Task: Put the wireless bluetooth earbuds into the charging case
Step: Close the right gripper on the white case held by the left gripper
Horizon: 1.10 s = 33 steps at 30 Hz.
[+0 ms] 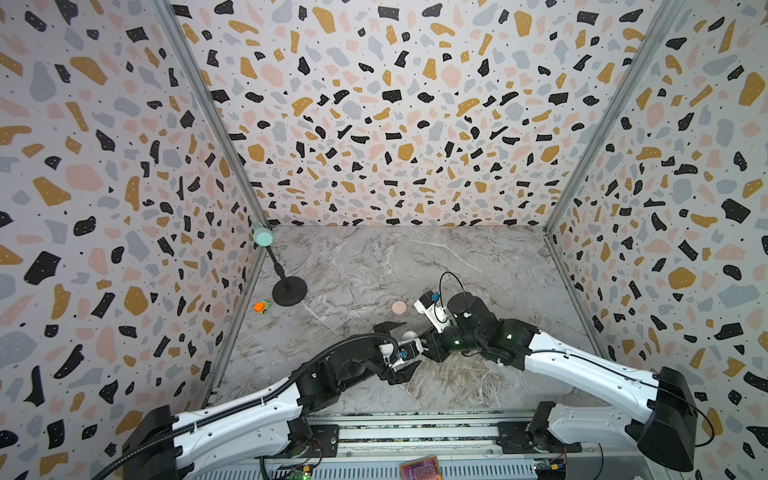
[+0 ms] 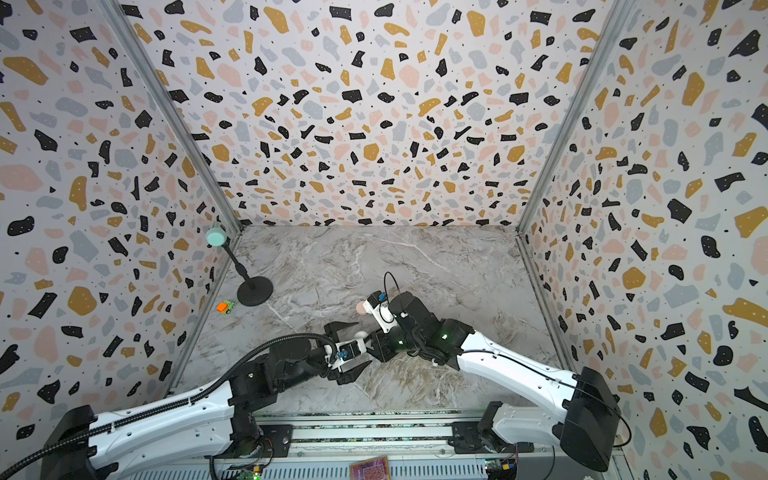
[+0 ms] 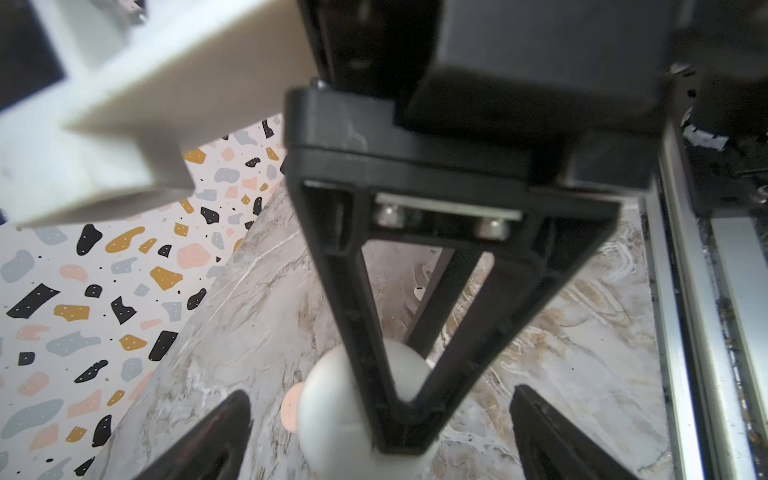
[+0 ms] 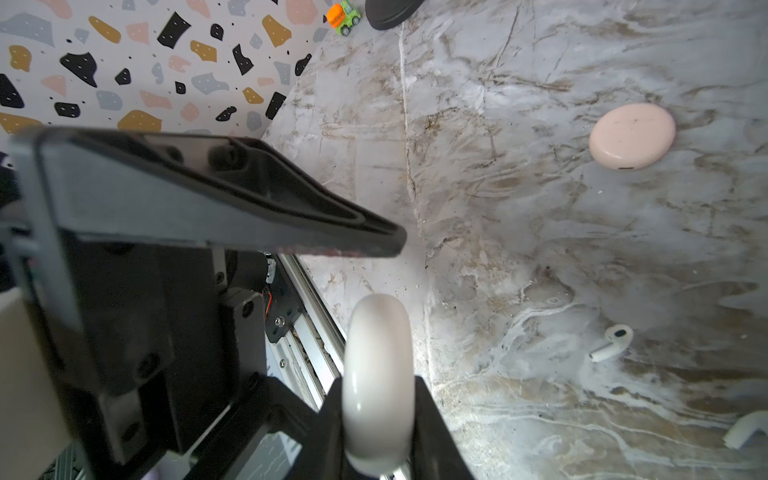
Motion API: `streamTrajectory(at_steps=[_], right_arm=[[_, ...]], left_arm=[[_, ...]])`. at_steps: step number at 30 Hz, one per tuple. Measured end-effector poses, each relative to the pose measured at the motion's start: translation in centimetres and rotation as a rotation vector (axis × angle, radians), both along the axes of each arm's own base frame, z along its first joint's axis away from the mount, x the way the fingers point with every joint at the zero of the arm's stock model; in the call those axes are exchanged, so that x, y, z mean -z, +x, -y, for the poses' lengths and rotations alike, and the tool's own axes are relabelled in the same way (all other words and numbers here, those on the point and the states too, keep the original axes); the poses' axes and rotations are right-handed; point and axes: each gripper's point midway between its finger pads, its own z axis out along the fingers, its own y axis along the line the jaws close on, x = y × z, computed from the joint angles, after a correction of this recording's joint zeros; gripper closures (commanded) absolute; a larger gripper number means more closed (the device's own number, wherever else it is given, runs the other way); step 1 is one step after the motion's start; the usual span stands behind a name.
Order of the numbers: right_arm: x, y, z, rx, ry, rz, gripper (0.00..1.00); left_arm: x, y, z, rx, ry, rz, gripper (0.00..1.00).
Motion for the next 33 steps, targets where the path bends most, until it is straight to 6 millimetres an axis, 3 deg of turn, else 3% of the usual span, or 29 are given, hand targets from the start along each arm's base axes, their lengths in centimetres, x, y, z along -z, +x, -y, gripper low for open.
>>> streamTrajectory(at_steps=[7, 11, 14, 20, 27, 31, 33], right_arm=[[-4.6, 0.9, 2.8, -0.024, 0.067, 0.113, 1.00], [-6.1, -0.4, 3.3, -0.125, 0.094, 0.141, 1.00], [-6.5, -1.9, 3.2, -0.217, 0.107, 0.150, 1.00], [-5.7, -3.9, 2.9, -0.337, 0.098, 0.143, 1.00], [-4.6, -7.0, 2.2, -0.467, 0.067, 0.153, 1.00], [-4.6, -8.2, 2.0, -0.511, 0.062, 0.179, 1.00], [-4.9, -8.5, 2.1, -0.518, 0.068, 0.195, 1.00]], left_arm=[[-5.7, -1.9, 0.0, 0.054, -0.137, -0.103, 0.00], [-8.2, -3.3, 0.2, 0.111, -0.205, -0.210, 0.00], [-7.8, -4.2, 0.1, 0.151, -0.207, -0.312, 0.00], [-5.2, -5.1, 0.1, 0.182, -0.148, -0.481, 0.01], [-3.9, -6.1, 0.1, 0.209, -0.105, -0.558, 0.08], [-4.0, -6.4, 0.0, 0.222, -0.107, -0.568, 0.27], [-4.0, -6.6, 0.0, 0.231, -0.109, -0.574, 0.30]])
